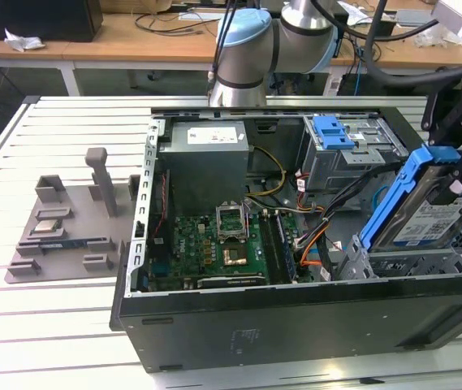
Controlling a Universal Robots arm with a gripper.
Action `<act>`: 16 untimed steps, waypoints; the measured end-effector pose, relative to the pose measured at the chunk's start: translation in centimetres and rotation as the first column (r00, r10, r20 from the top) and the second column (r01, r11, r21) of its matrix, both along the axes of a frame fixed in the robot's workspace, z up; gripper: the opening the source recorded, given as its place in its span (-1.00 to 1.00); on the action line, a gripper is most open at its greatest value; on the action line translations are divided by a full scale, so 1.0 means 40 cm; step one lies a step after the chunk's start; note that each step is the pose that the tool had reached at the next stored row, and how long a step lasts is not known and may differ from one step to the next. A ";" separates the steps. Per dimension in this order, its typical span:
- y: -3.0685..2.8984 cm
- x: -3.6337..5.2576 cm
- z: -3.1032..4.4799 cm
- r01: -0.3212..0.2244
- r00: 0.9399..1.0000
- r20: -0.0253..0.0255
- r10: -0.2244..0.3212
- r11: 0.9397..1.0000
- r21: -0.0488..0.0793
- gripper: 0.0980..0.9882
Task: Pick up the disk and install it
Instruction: 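Insert the disk into the insertion slot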
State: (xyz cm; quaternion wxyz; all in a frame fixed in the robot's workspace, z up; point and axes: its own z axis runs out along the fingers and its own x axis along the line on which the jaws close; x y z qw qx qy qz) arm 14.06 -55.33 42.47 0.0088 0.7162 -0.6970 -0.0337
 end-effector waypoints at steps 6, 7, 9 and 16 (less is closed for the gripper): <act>0.000 0.000 -0.019 0.000 1.000 0.000 0.000 1.000 0.000 -0.39; 0.000 0.000 -0.022 0.000 1.000 0.000 0.000 1.000 0.000 -0.39; 0.000 0.000 -0.025 0.000 1.000 0.000 0.000 1.000 0.000 -0.39; 0.000 0.000 -0.037 0.000 1.000 0.000 0.000 1.000 0.000 -0.39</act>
